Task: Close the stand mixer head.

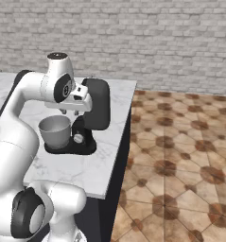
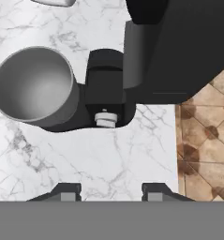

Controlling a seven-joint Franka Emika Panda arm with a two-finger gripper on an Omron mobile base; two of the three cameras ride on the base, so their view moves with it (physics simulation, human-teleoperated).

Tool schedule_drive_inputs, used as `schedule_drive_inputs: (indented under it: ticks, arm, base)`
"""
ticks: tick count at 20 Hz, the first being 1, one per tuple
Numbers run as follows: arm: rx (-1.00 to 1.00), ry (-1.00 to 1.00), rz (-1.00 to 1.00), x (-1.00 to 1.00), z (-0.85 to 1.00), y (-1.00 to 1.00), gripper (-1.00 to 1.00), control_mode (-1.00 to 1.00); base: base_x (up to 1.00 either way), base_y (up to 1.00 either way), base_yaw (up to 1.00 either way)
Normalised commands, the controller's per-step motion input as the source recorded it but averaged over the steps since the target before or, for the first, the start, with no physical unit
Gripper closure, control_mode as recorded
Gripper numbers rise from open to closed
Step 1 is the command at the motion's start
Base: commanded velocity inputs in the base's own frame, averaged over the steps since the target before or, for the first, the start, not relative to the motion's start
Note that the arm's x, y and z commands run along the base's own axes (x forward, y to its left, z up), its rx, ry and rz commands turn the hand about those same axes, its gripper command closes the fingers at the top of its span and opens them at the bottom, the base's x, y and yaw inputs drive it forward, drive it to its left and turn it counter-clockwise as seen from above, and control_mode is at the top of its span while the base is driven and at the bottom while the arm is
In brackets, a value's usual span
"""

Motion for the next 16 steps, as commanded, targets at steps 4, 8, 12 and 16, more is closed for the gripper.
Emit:
schedule_drive_inputs:
  ticks: [4, 8, 12, 16]
  arm:
    - [0.0, 0.0, 0.0, -0.11, -0.06, -0.22, -1.0, -1.0]
    - [0.1, -0.09, 0.0, -0.7, 0.02, -0.87, -1.0, -1.0]
    - [0.12, -0.21, 0.08, -0.44, 0.3, -0.92, -1.0, -1.0]
    - [0.05, -0.28, 0.17, -0.02, 0.53, -0.63, -1.0, -1.0]
  base:
    - [0.0, 0.0, 0.0]
    - [0.0, 0.0, 0.0]
    - [0.0, 0.0, 0.0]
    - [0.0, 0.0, 0.0]
